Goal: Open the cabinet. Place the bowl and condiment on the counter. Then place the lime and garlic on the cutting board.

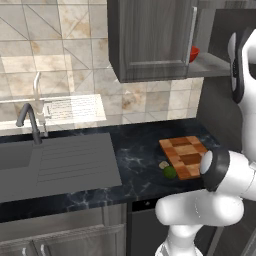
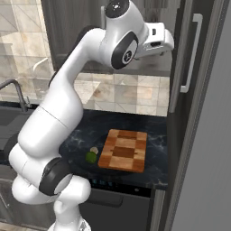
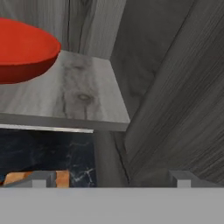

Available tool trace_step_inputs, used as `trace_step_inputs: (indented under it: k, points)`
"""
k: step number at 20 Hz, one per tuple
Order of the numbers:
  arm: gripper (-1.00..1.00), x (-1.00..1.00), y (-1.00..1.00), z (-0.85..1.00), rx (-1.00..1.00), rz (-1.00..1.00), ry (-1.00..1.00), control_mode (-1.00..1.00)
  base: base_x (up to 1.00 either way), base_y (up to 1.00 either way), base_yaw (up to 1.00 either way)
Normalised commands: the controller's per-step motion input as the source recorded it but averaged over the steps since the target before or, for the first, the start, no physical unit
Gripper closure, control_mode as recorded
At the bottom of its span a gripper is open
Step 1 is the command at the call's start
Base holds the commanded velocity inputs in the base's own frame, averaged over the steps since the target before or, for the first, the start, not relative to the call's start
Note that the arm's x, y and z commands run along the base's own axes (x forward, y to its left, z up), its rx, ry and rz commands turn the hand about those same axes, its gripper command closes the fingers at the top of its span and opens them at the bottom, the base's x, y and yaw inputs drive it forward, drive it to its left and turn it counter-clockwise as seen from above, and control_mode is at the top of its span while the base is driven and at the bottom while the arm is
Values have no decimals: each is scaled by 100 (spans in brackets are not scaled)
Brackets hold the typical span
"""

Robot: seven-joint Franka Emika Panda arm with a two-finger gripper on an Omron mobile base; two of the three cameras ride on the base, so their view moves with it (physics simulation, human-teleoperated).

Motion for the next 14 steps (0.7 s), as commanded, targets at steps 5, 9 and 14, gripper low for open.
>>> trace_step_inputs:
  k: [5,9,14]
  points:
    - [-100,-15,37,0,0,0,-9,-100,0,0,0]
    - [-100,-5,42,0,0,-2,-12,-100,0,0,0]
    - [-100,-1,42,0,0,-5,-13,-100,0,0,0]
